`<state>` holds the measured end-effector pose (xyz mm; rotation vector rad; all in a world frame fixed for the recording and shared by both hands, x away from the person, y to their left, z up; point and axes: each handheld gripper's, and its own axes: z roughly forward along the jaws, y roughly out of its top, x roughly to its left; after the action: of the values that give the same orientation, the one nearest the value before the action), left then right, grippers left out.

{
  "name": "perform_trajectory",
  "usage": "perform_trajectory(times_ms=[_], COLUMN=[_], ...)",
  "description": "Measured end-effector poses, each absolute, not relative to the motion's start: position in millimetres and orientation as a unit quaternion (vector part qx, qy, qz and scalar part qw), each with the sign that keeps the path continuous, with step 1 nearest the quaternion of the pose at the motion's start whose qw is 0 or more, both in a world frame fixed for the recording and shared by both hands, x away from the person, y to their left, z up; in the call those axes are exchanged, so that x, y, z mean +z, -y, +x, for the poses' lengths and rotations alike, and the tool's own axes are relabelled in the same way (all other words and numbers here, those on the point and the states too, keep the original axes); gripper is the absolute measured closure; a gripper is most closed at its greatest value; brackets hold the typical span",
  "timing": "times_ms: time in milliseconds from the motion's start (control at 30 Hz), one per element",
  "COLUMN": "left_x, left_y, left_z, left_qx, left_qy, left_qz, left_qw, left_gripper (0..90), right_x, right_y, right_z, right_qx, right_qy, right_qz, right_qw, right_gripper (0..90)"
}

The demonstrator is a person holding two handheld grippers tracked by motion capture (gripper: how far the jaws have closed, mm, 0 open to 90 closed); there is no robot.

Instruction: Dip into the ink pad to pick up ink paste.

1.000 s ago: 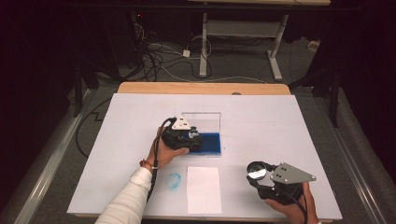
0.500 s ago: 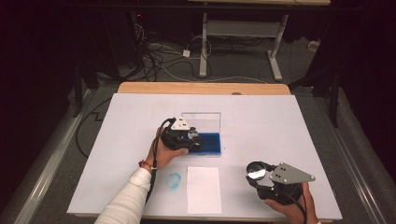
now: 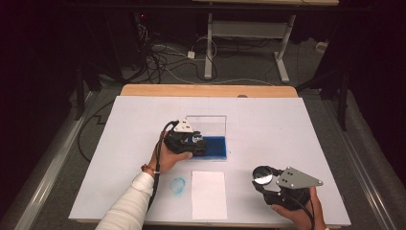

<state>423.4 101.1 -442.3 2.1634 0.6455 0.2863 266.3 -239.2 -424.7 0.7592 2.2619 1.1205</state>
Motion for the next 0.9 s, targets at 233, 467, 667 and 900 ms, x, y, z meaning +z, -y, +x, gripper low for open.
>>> perform_trajectory(times_ms=[233, 467, 667, 900], left_x=[-442.1, -442.0, -443.5, -443.9], left_y=[-98.8, -97.6, -98.0, -98.5], left_z=[422.7, 421.1, 421.3, 421.9], left_qx=[0.124, 0.128, 0.129, 0.128], left_qy=[-0.248, -0.245, -0.242, -0.241], left_qz=[0.869, 0.872, 0.87, 0.87], left_qw=[0.409, 0.404, 0.409, 0.41], left_gripper=[54.9, 54.9, 54.9, 54.9], right_x=[-424.5, -424.4, -424.7, -424.6], right_y=[238.7, 238.5, 238.3, 238.7], right_z=[265.8, 265.3, 265.8, 267.0], right_qx=[0.409, 0.41, 0.409, 0.409], right_qy=[-0.832, -0.832, -0.833, -0.832], right_qz=[0.279, 0.278, 0.277, 0.28], right_qw=[0.251, 0.249, 0.25, 0.25], right_gripper=[39.1, 39.1, 39.1, 39.1])
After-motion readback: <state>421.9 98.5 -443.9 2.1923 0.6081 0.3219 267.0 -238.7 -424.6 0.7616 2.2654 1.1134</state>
